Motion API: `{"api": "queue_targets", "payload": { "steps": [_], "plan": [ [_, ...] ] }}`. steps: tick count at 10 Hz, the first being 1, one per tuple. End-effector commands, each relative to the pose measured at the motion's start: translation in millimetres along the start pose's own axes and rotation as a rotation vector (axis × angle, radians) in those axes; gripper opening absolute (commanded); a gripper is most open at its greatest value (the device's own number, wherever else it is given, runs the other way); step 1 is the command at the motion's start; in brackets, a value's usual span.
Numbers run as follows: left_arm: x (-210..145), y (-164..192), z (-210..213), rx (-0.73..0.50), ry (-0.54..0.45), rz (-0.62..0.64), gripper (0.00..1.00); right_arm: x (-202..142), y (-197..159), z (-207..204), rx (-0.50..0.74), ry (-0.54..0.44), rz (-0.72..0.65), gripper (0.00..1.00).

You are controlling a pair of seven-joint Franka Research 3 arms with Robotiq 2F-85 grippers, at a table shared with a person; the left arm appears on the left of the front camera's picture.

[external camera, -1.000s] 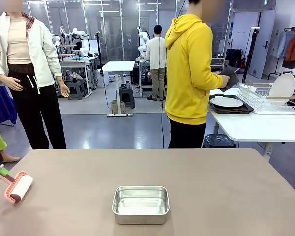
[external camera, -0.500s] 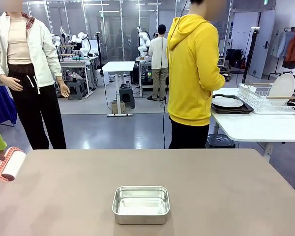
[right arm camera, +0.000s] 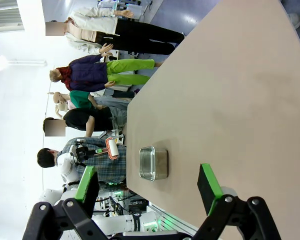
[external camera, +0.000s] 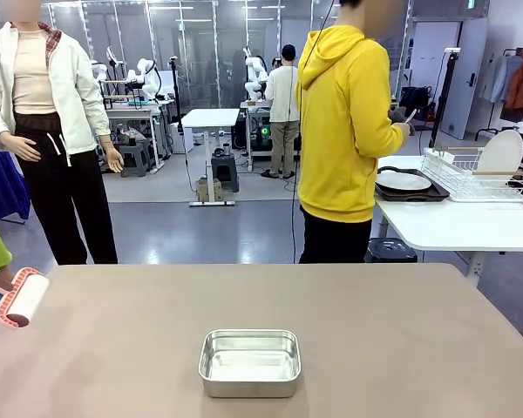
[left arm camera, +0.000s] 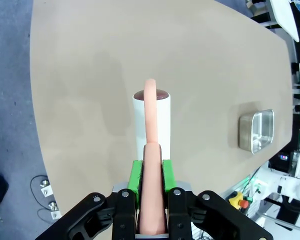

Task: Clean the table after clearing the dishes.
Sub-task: When the right (or left) Handle tray is removed, use the right hand (or left hand) to clean the right (or left) side of the table with the Lint Roller, then place the Lint Roller back on top of the Airtight Container.

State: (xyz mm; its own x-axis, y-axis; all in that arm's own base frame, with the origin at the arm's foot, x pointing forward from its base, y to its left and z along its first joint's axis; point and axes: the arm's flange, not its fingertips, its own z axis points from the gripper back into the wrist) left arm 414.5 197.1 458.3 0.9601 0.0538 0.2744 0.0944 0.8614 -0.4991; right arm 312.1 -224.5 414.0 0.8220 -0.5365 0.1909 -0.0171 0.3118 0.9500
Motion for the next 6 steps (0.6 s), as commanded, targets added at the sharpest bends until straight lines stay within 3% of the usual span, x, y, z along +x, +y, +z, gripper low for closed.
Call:
{"api": "queue_targets", "payload": {
  "steps": [1,6],
  "plan": [
    [3.2,-0.7,8.4,0.012,-0.008,-0.007,0.20,-1.4,1.8,0.1,0.012,0.000,0.009,1.00],
    [4.4,0.1,3.7,0.005,-0.006,-0.004,0.20,-1.4,1.8,0.1,0.012,0.000,0.009,1.00]
  ]
}}
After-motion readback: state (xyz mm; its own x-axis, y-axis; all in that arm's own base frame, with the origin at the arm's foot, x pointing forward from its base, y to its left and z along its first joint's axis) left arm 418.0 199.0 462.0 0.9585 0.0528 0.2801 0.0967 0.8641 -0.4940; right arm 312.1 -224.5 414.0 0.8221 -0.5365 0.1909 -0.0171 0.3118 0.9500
